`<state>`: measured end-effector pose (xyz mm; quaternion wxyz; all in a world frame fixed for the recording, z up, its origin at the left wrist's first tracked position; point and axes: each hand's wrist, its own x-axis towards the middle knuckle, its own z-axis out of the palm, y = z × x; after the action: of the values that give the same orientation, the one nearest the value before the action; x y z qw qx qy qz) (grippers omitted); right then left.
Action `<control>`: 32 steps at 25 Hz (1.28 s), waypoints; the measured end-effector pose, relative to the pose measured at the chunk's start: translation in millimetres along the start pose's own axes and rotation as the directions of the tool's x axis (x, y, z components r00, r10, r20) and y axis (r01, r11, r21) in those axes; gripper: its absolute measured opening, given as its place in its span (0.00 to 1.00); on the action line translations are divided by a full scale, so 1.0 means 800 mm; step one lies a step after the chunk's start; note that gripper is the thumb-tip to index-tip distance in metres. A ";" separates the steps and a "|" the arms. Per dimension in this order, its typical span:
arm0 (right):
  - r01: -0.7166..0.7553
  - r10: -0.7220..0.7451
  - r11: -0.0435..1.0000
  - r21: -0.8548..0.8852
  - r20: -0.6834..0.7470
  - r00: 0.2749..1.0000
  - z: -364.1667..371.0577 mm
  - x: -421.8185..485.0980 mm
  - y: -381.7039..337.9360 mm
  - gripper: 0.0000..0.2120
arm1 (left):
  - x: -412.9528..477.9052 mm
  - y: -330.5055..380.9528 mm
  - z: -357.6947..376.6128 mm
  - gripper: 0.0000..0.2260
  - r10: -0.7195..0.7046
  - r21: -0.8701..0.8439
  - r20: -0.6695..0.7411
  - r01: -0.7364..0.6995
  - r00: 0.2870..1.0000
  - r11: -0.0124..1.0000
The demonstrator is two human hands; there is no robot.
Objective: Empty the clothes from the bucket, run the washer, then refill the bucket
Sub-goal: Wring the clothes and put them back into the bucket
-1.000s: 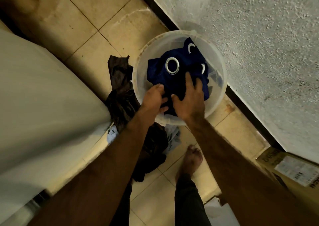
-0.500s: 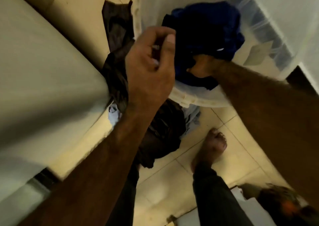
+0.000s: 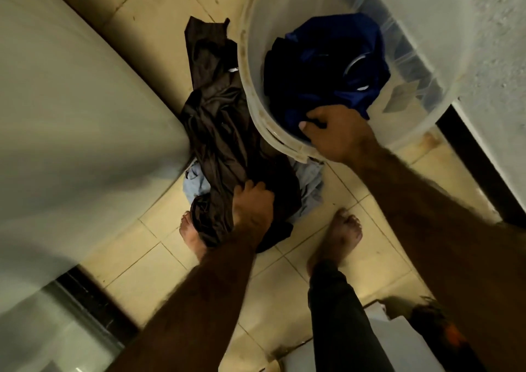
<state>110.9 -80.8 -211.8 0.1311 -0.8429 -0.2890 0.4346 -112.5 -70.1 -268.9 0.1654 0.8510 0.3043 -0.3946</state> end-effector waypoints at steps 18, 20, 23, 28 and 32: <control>0.031 0.064 0.931 0.364 -0.244 0.968 0.025 -0.225 -0.094 0.17 | -0.250 -0.009 -0.196 0.08 -0.430 -0.871 -0.380 -0.160 0.819 0.464; 0.054 0.132 0.846 0.531 -0.306 0.943 0.007 -0.225 -0.119 0.21 | -0.258 -0.012 -0.225 0.10 -0.471 -0.901 -0.398 -0.237 0.787 0.364; 0.202 0.002 0.821 0.534 -0.356 0.935 -0.011 -0.231 -0.144 0.26 | -0.243 -0.018 -0.268 0.05 -0.563 -0.931 -0.364 -0.285 0.742 0.227; 0.310 -0.233 0.935 0.170 -0.363 0.902 -0.021 -0.244 -0.129 0.43 | -0.230 -0.003 -0.337 0.05 -0.483 -0.930 -0.367 -0.309 0.795 0.198; 0.209 -0.103 0.949 0.236 -0.394 0.913 -0.031 -0.254 -0.131 0.22 | -0.244 0.022 -0.346 0.03 -0.335 -0.836 -0.547 -0.481 0.767 0.265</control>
<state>-0.3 -118.6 -14.2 0.3336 -0.8583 -0.2624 0.2884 -41.3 -14.5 58.0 0.5505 0.6616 0.4703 0.1952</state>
